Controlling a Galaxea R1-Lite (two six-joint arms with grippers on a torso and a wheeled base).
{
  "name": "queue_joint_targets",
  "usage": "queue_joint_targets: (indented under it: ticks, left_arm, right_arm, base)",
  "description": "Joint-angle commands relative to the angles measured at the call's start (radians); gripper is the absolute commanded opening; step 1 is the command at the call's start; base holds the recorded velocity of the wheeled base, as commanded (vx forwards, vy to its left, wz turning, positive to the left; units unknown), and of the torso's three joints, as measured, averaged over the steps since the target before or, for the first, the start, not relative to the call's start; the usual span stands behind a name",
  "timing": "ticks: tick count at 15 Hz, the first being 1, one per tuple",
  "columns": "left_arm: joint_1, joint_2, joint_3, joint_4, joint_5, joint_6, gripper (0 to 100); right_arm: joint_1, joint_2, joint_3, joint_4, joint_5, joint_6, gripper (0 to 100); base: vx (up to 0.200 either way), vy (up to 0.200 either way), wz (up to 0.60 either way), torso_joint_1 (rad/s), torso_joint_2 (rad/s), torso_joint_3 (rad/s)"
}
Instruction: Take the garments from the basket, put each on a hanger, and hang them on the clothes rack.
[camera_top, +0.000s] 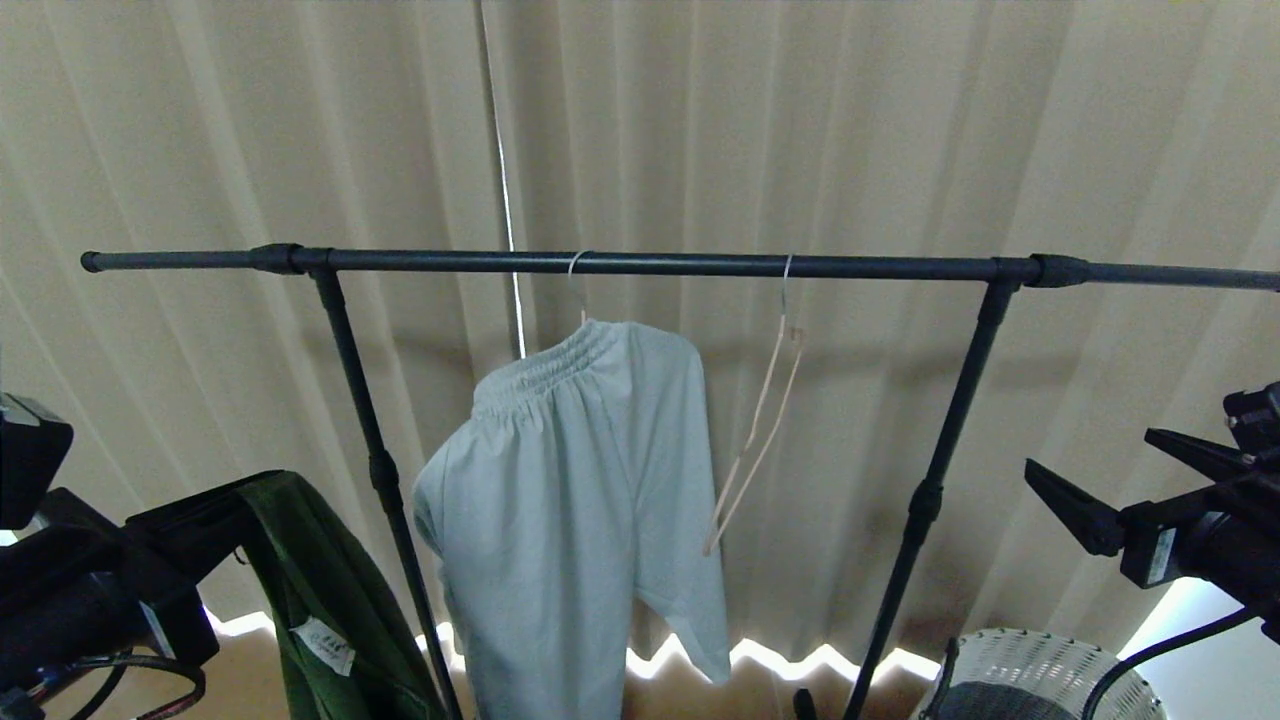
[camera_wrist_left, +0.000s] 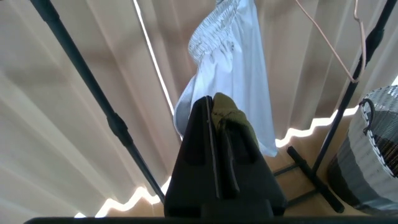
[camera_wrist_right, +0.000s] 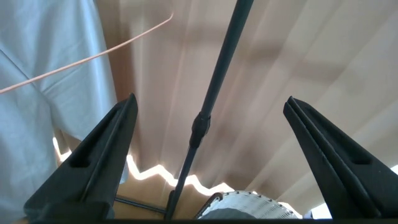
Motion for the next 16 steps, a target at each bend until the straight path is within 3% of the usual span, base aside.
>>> queue_joint_targets:
  ticks: [1, 4, 16]
  left_arm:
    - [0.000, 0.000, 0.000, 0.000, 0.000, 0.000, 0]
    - [0.000, -0.001, 0.000, 0.001, 0.000, 0.000, 0]
    - [0.000, -0.008, 0.009, 0.001, 0.000, 0.018, 0]
  right_arm:
    - [0.000, 0.002, 0.000, -0.001, 0.000, -0.001, 100]
    - [0.000, 0.005, 0.000, -0.001, 0.002, -0.001, 100]
    - [0.000, 0.007, 0.002, -0.001, 0.003, -0.001, 100]
  base:
    - [0.000, 0.000, 0.00, 0.036, -0.07, -0.036]
    - [0.000, 0.000, 0.00, 0.009, -0.02, -0.007]
    - [0.000, 0.200, 0.00, 0.001, 0.00, 0.001]
